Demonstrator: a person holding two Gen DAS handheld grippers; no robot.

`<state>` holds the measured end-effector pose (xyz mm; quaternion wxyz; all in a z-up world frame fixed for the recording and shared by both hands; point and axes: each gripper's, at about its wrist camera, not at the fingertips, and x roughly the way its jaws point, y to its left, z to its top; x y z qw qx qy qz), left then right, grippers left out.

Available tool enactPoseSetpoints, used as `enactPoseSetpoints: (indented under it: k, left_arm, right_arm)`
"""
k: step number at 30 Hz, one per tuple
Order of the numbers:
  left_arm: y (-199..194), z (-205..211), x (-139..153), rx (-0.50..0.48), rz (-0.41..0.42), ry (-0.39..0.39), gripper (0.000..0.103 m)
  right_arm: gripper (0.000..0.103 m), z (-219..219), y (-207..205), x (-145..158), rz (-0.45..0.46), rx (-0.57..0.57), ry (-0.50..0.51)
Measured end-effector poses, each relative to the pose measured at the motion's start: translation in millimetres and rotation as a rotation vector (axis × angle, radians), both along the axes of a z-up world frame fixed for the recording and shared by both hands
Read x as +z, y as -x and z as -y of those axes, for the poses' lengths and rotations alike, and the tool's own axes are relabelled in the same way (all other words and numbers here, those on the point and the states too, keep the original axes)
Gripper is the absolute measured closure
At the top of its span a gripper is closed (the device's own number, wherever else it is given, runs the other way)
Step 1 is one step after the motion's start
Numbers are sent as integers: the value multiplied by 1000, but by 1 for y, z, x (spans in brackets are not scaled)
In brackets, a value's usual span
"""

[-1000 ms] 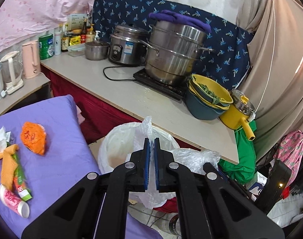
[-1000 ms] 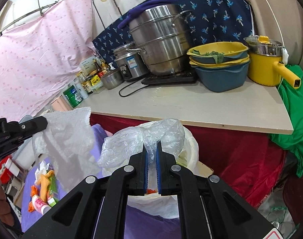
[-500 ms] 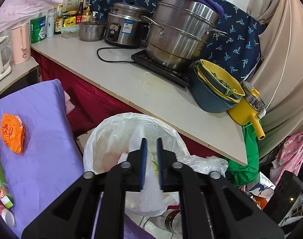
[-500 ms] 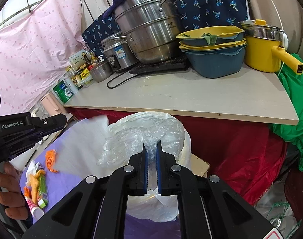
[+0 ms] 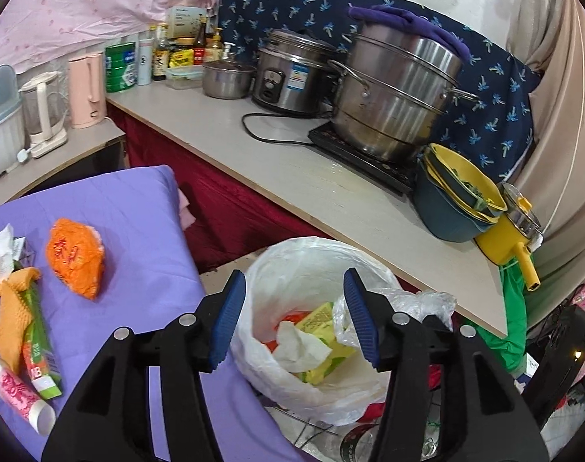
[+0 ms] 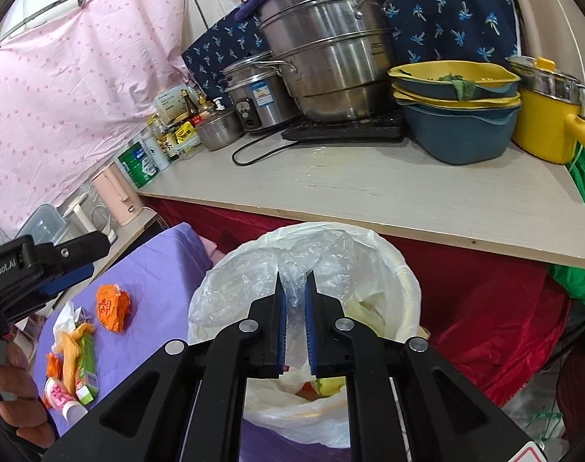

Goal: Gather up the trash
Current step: 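Withdraw both tools from the bin back over the table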

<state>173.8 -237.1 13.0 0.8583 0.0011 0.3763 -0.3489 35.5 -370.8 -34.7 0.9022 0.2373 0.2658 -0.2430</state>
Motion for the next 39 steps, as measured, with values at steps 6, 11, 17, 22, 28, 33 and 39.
enactPoseSetpoints:
  k: [6, 11, 17, 22, 28, 33, 39]
  left_arm:
    - [-5, -17, -2, 51, 22, -23, 52]
    - [-4, -26, -3, 77, 34, -44, 51]
    - [0, -35, -4, 99, 58, -72, 51]
    - [5, -47, -2, 116, 69, -86, 51]
    - [11, -68, 0, 150, 72, -95, 51]
    - [19, -89, 2, 182, 95, -116, 46]
    - [28, -120, 5, 229, 117, -139, 42]
  right_arm:
    - [75, -10, -8, 5, 2, 4, 26]
    - [67, -16, -8, 11, 9, 2, 42]
    - [64, -25, -6, 21, 20, 11, 47]
    - [59, -36, -3, 28, 32, 18, 50]
    - [58, -52, 2, 36, 38, 40, 56]
    - [55, -70, 4, 43, 46, 63, 60]
    - [54, -98, 3, 46, 36, 109, 72]
